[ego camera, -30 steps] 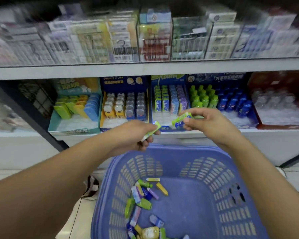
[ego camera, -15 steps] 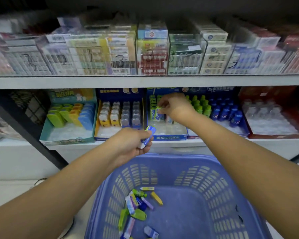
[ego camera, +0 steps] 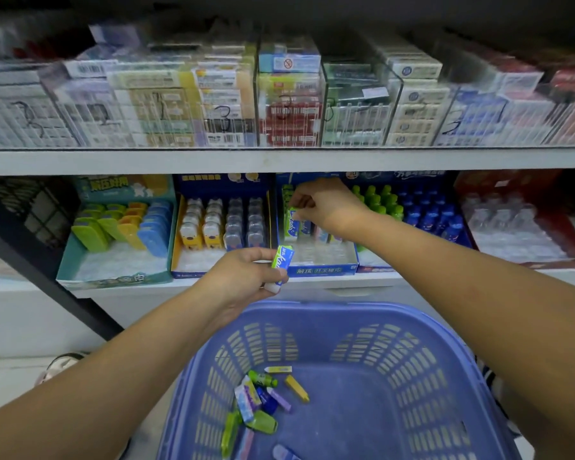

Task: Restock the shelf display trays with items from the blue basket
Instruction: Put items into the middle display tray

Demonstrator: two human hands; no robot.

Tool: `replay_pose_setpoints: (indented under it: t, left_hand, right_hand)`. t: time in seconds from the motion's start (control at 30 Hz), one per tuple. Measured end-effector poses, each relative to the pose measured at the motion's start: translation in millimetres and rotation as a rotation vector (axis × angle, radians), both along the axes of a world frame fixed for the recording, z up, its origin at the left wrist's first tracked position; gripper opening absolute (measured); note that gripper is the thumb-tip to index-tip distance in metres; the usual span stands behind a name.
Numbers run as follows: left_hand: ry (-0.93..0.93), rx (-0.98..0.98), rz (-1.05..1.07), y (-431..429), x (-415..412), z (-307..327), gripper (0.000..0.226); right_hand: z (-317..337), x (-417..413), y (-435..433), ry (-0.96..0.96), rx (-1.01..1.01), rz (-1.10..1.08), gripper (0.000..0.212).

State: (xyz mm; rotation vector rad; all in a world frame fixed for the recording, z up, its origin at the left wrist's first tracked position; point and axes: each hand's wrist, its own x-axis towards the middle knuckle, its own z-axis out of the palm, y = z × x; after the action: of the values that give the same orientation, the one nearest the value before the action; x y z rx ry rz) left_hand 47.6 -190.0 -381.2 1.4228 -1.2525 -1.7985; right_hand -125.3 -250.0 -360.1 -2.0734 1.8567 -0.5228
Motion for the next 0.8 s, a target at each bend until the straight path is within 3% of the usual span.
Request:
replay_pose_setpoints:
  t: [0.3,0.67,0.73,0.8]
  left_hand:
    - [-0.016,0.011,-0.001,-11,1,-8,0.016]
    - [0.061,-0.098,0.075,-16,-8,-11,0.020]
    - [0.068,-0.124,0.111,-16,-10,-10,0.018]
    - [0.076,-0.178,0.135,-18,-12,-9,0.019]
  right_hand:
    - [-10,-2,-6,-0.018,0.021,-0.027,0.020]
    - [-19,0,2,0.055,-0.096,-0.020,0.017]
    - [-9,-1,5,-0.159,-0.030,-0.025,0.019]
    - [1,0,14,-0.466,0.170,0.043,0.018]
